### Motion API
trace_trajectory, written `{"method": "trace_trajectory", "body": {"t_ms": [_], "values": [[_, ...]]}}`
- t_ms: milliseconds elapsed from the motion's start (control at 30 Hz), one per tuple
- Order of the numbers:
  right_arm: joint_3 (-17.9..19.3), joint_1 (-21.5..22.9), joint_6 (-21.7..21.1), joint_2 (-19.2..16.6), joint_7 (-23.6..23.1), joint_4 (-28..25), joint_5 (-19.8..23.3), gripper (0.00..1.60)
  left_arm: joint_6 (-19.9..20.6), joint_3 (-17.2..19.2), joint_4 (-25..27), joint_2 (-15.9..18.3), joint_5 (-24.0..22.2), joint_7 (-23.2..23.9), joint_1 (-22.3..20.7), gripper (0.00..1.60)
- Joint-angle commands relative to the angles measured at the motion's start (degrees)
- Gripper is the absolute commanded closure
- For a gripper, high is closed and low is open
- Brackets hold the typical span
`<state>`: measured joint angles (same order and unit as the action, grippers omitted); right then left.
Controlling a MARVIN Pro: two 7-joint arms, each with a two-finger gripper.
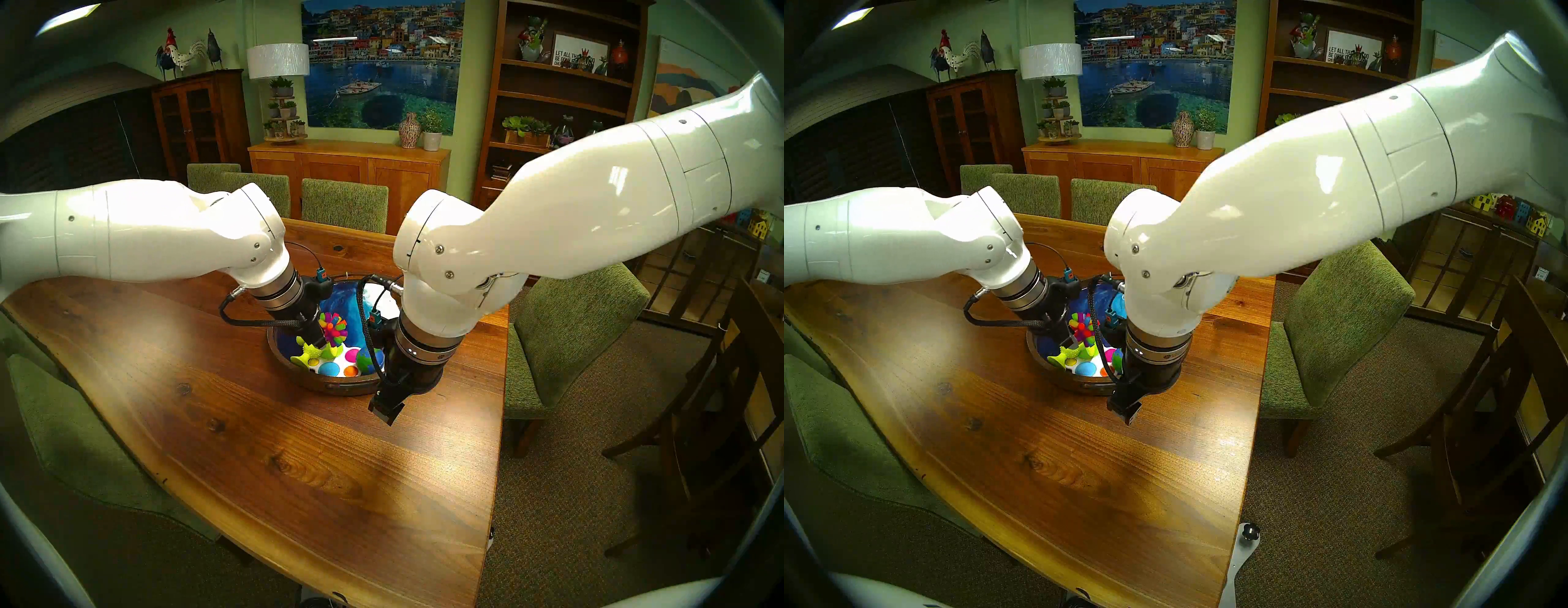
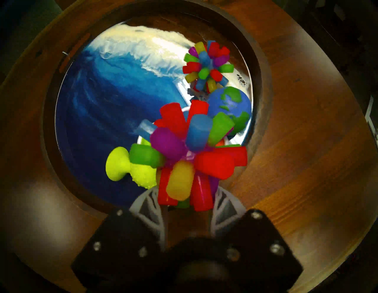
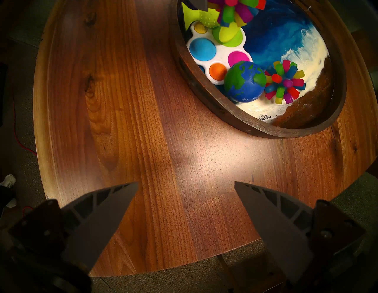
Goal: Put toys in center tray
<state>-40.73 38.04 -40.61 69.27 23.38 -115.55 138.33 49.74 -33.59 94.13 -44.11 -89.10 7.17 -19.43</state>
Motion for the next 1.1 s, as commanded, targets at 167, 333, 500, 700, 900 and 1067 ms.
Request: {"method": "trace_trajectory", "body": {"t_ms": [167,333,500,700,900,1067], "values": [[0.8,1.06,0.06,-0.32,0.01,0.27,-0.08,0.0,-1.6,5.31,-11.37,-9.75,-2.28,-1.75,5.34,1.6],[0.82,1.1,0.04,-0.34,0.0,0.25,-0.07,0.0,-0.53,6.07,-16.7,-13.56,-3.48,-1.45,6.88,0.63],[0.84,1.15,0.02,-0.37,-0.02,0.23,-0.07,0.0,1.0,6.01,-19.88,-15.52,-3.91,-0.37,7.06,0.0],[0.86,1.21,-0.02,-0.41,-0.04,0.2,-0.07,0.0,3.84,5.07,-22.92,-15.89,-2.46,5.7,5.49,0.0],[0.85,1.18,0.0,-0.39,-0.03,0.22,-0.08,0.0,5.06,4.28,-14.61,-9.38,-0.25,8.49,1.88,0.0],[0.83,1.11,0.03,-0.35,-0.02,0.25,-0.09,0.0,5.26,4.01,-9.49,-6.02,1.16,8.73,0.35,0.0]]}}
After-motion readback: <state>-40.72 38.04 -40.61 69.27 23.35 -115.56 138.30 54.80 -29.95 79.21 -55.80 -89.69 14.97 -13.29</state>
